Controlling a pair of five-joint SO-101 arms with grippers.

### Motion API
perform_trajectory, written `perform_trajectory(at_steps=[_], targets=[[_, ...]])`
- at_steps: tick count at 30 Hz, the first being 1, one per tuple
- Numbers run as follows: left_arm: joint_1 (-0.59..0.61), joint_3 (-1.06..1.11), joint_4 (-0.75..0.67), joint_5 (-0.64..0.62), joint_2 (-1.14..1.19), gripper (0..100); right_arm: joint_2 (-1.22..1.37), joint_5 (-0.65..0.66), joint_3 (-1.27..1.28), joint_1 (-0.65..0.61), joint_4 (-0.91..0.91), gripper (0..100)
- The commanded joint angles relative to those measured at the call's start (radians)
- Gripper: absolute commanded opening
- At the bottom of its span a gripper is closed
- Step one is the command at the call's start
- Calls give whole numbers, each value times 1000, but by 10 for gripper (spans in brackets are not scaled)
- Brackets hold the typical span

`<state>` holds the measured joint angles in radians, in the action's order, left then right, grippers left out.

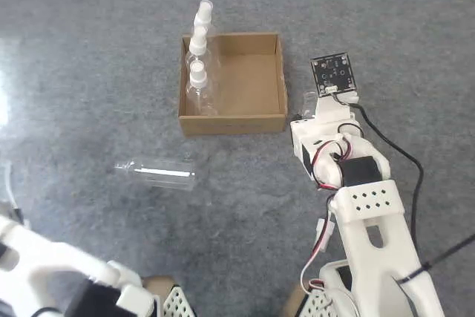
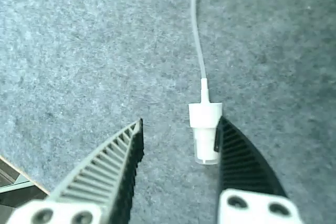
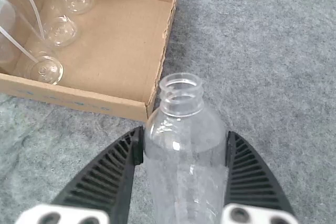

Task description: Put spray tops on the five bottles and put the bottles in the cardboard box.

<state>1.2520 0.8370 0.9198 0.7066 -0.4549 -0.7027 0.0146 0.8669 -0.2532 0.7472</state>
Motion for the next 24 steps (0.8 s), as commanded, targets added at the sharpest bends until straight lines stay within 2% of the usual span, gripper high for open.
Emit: perform_trajectory(at_steps=[1, 5, 18, 24], targets=[[44, -51, -101, -58, 0, 226, -44, 15, -6, 10, -22, 166], [77, -51, -167, -55, -3, 227, -44, 15, -6, 10, -22, 166], [137, -42, -181, 295, 0, 225, -44, 15, -6, 10, -22, 166], [141, 30, -187, 433, 0, 225, -44, 15, 11, 8, -44, 166]])
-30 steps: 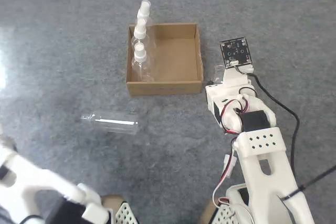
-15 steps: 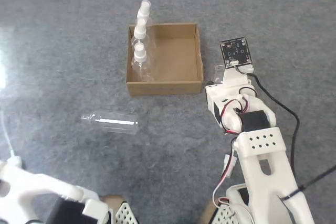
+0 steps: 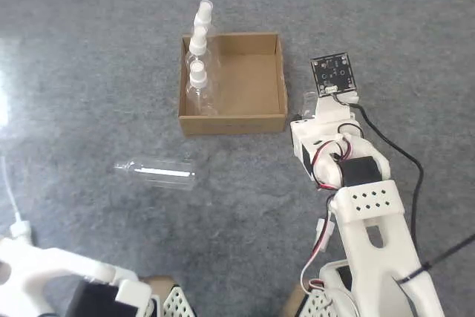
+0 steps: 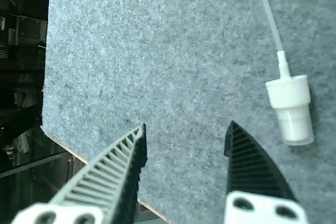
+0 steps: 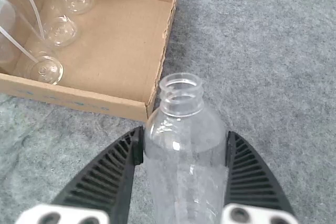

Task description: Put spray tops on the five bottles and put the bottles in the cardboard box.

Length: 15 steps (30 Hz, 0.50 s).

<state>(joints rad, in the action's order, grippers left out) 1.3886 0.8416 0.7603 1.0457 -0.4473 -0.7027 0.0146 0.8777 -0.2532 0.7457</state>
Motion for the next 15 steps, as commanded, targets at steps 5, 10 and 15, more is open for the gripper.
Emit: perform_trajectory(at_steps=[5, 10, 15], targets=[[-2, 77, -29, 160, -6, 226, -44, 15, 40, 12, -111, 166], [-20, 101, -29, 175, -5, 227, -44, 15, 41, 8, -110, 166], [-26, 108, -23, 227, -5, 228, -44, 17, 41, 8, -108, 166]])
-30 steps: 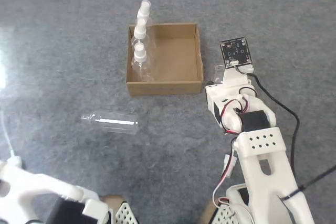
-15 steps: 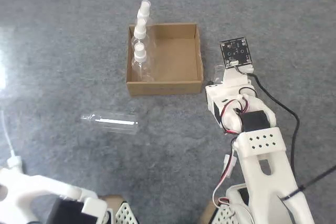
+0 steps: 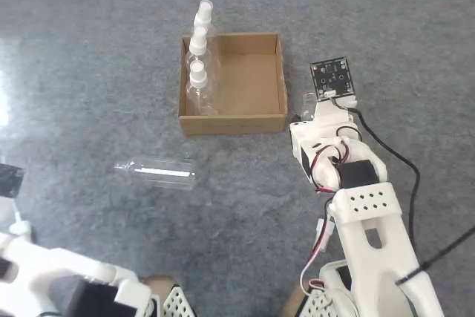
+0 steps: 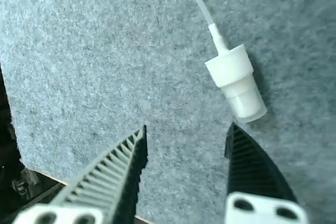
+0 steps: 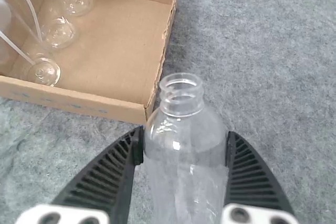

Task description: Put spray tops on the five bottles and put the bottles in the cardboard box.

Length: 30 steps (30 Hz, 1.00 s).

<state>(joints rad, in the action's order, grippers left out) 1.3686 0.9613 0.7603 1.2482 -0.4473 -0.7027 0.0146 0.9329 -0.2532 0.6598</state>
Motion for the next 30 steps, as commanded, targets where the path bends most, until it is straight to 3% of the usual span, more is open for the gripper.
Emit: perform_trajectory(at_steps=[1, 15, 23, 30], targets=[[-6, -15, -23, 26, -5, 228, -44, 17, -14, 8, -22, 166], [-5, -54, -20, 74, -5, 228, -44, 17, -14, 12, -22, 165], [-5, -206, 178, 72, -5, 228, -45, 17, -20, 5, 5, 165], [-6, -242, 175, 81, 40, 228, -45, 17, -20, 5, 5, 165]])
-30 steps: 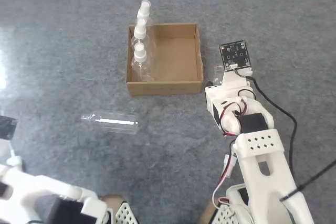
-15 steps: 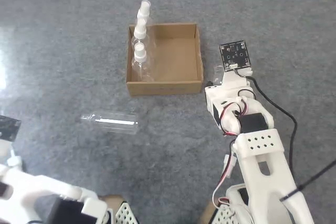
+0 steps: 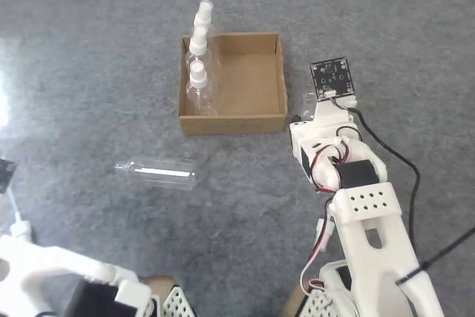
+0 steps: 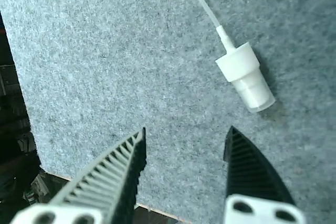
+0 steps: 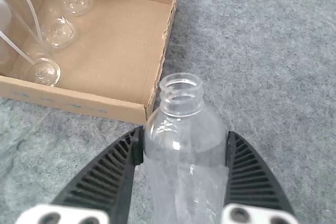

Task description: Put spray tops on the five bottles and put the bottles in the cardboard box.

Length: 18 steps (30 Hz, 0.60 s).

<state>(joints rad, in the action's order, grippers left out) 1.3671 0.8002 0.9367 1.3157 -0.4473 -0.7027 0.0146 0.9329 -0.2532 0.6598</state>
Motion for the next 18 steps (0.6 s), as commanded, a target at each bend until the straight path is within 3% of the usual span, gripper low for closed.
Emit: perform_trajectory(at_steps=[1, 4, 11, 18], targets=[[-5, -102, -11, 17, 75, 228, -45, 17, -20, 5, 5, 165], [-3, -214, -6, 12, 230, 228, -45, 17, -20, 5, 5, 165], [37, -526, 186, 17, 539, 227, -45, 17, -20, 5, 1, 165], [28, -545, 206, 18, 646, 227, -45, 17, -20, 5, -2, 165]])
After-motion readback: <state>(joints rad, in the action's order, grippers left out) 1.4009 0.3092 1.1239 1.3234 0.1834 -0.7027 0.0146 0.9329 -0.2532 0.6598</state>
